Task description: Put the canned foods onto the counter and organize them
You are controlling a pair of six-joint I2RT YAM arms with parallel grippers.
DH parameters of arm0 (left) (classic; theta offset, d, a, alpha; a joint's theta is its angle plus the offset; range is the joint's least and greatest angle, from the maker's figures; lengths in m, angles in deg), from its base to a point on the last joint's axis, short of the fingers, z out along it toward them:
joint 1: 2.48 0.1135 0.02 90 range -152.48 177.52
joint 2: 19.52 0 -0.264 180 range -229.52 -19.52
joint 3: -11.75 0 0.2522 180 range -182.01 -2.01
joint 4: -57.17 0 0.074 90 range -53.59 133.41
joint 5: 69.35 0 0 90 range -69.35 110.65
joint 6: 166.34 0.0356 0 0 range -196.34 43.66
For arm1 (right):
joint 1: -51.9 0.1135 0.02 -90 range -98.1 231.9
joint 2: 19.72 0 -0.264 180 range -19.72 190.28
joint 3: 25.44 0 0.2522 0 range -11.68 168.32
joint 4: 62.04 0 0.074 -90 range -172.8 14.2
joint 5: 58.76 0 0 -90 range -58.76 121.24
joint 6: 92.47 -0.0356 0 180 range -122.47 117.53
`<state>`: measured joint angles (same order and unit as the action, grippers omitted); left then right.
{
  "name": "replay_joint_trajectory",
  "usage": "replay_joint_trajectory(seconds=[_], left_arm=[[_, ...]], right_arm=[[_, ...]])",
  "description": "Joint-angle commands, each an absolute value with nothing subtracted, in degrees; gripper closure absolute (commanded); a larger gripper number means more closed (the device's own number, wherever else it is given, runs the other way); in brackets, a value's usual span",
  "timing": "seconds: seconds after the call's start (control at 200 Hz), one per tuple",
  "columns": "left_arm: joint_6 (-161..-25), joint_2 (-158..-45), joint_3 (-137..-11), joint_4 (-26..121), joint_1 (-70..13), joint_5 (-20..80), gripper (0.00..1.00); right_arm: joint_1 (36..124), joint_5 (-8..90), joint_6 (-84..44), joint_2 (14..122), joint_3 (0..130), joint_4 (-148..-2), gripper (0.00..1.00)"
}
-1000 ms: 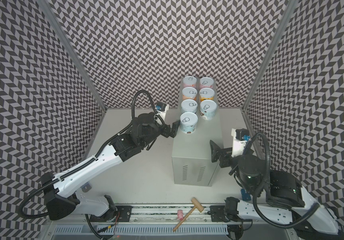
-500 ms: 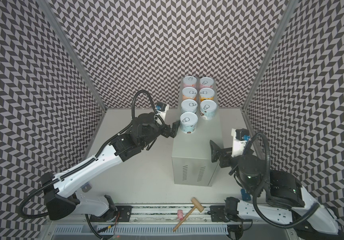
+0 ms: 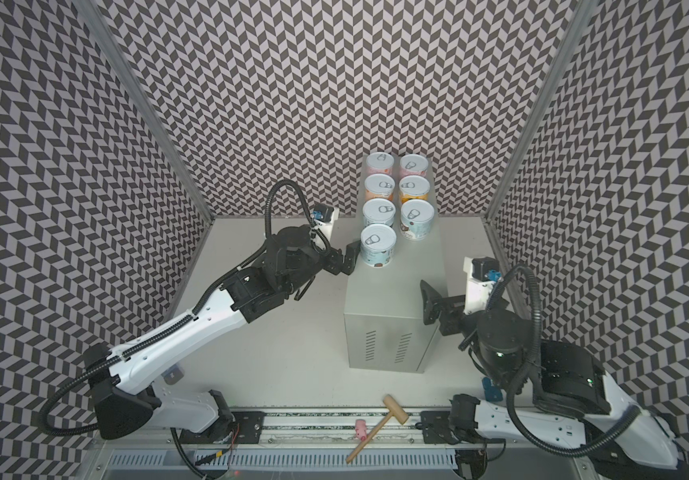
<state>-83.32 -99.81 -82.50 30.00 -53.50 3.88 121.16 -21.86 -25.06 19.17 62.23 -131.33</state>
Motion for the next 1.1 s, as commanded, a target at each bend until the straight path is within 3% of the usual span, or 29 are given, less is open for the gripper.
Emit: replay_joint_trajectory(seconds=[0.0,1.091], left_arm=[[-83.3,-100.9,-83.4,28.8,-54.1,4.0,0.0],[-82.2,-97.1,-84.7,25.7,-53.3,0.6,0.0]], right_arm=[[121.2,-22.3,-26.1,18.3,62.2,-130.6,0.01],[121.2,-21.0,-25.3,20.9,62.8,-129.4,0.01]])
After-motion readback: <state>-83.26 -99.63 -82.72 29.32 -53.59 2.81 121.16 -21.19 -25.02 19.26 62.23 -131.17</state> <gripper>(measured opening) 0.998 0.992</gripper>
